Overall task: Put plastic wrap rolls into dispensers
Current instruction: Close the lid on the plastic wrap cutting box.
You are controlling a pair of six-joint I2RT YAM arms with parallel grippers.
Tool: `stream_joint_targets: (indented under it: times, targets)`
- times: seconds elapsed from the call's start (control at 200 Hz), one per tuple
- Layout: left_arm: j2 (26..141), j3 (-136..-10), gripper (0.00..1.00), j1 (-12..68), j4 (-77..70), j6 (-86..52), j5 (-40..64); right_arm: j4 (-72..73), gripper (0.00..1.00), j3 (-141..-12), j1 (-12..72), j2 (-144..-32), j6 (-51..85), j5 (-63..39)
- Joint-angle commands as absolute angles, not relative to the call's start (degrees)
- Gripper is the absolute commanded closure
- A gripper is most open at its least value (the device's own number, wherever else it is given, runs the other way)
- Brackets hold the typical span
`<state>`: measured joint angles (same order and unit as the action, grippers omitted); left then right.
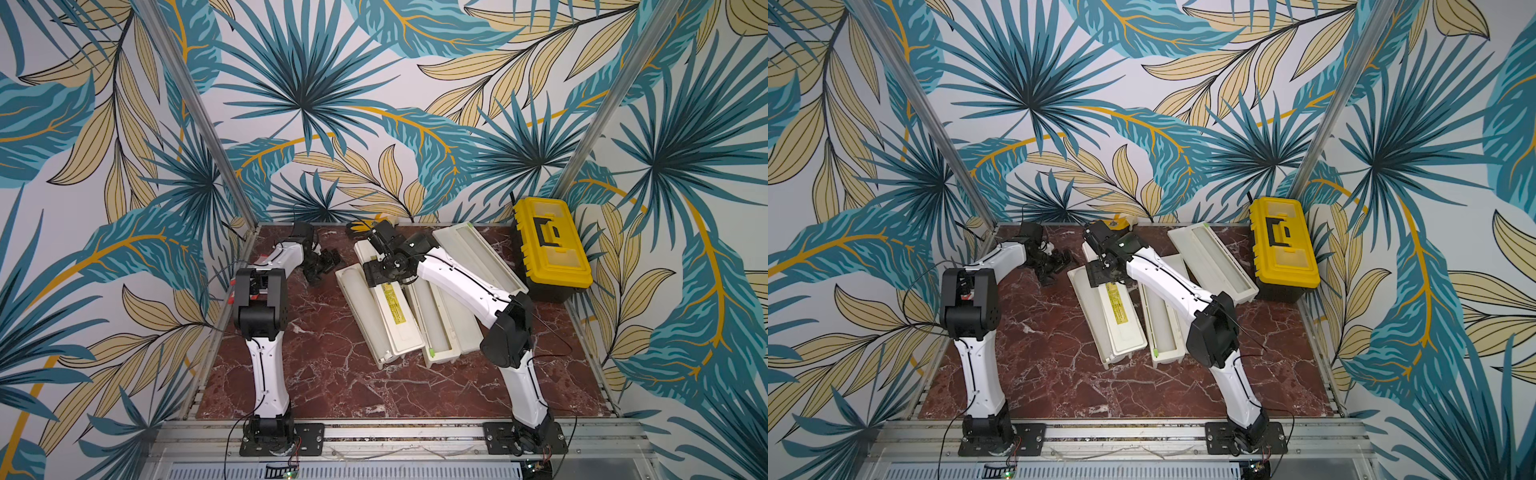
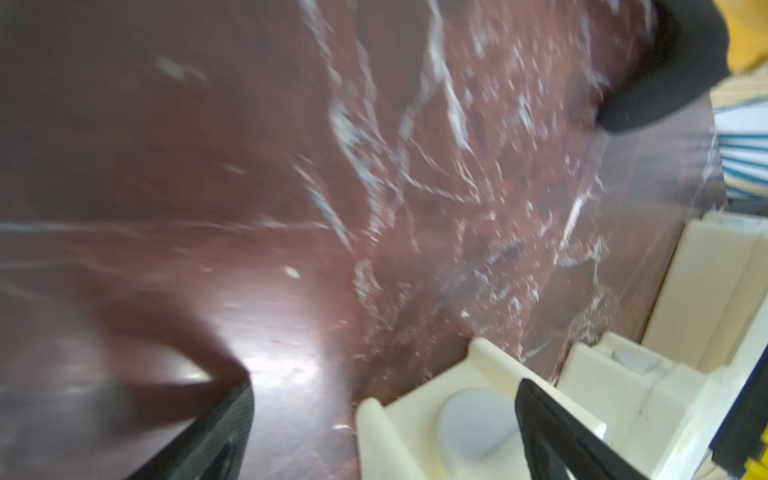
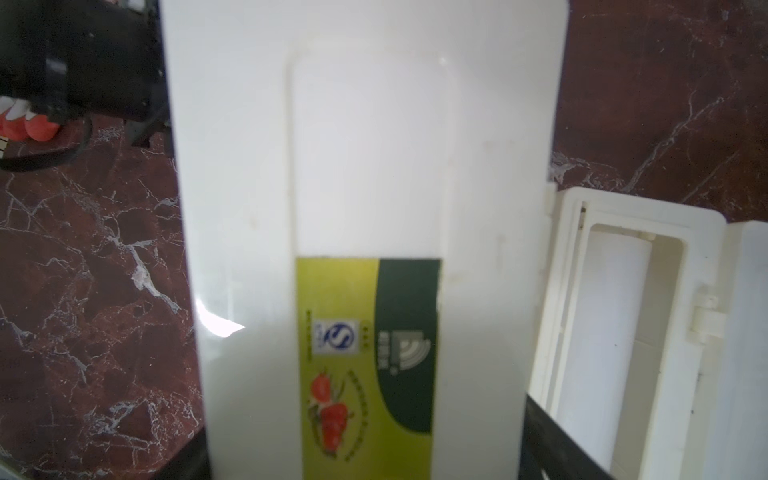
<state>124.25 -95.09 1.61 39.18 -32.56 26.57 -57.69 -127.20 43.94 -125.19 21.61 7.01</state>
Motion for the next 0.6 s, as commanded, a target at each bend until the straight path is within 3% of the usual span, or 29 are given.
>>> stream_joint_targets:
  times: [0.0,0.35,0.596]
  targets:
    - [122.9,-90.3,0.04,3.8,41.0,-31.5,28.7,-59.8,0.33,-129.3,44.3,-126.5,22.8,6.9]
    - [120.7,-88.3,0.09,8.1,38.7,-33.6,30.9,-61.3,0.33,-130.0,44.2,-126.5,24.3,8.1]
    - [115.9,-88.8,0.0,3.2,38.8,-35.2,20.9,-66.7,0.33,-130.0,44.9,-126.5,28.0,5.7]
